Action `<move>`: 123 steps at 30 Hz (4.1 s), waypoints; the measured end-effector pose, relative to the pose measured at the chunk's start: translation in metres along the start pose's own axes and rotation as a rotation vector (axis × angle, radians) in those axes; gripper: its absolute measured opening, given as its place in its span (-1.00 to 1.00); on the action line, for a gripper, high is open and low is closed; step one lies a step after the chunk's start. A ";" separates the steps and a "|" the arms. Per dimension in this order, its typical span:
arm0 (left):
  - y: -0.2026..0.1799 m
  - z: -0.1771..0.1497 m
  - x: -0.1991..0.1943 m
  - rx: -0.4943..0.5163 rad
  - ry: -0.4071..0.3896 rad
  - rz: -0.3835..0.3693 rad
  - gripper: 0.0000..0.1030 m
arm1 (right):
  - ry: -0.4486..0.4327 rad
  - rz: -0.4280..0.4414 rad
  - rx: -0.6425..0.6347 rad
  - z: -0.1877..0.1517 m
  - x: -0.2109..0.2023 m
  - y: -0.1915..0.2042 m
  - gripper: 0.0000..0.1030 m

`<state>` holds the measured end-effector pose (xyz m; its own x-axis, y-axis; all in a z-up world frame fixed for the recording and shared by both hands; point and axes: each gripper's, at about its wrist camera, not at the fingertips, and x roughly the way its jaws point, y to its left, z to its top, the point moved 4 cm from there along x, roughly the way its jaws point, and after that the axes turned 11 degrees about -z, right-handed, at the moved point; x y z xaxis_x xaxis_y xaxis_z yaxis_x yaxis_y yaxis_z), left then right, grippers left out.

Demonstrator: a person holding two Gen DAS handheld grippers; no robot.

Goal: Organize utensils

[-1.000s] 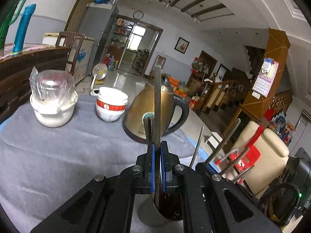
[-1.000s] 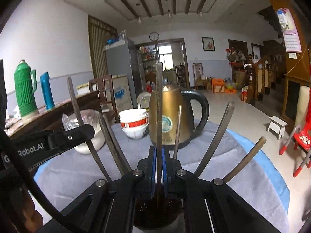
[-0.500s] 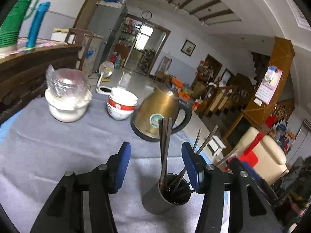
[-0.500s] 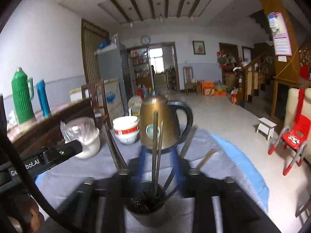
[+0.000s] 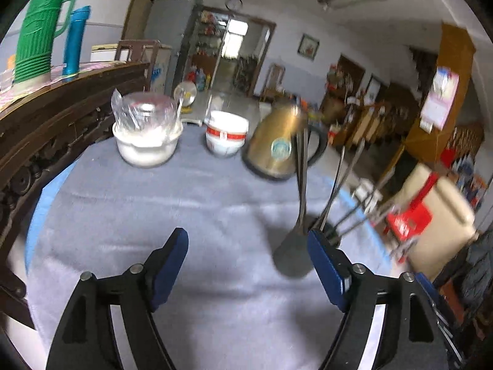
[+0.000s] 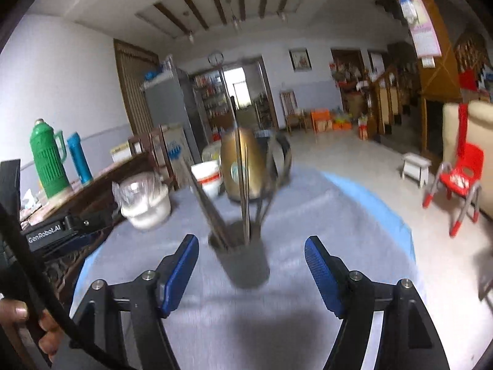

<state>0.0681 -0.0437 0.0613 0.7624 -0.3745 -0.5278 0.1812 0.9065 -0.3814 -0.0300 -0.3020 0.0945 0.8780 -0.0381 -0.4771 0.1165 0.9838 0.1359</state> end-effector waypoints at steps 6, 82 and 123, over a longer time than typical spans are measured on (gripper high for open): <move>-0.002 -0.013 0.000 0.025 0.048 0.028 0.56 | 0.070 0.004 0.001 -0.016 0.002 -0.005 0.46; -0.034 -0.001 0.023 0.184 0.138 0.126 0.99 | 0.045 -0.078 -0.236 0.005 0.016 0.019 0.50; -0.062 0.002 0.020 0.233 0.142 0.099 1.00 | 0.024 -0.085 -0.225 0.019 0.004 0.009 0.53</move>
<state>0.0732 -0.1071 0.0763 0.6915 -0.2908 -0.6612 0.2608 0.9542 -0.1469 -0.0167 -0.2963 0.1105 0.8577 -0.1205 -0.4998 0.0804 0.9916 -0.1012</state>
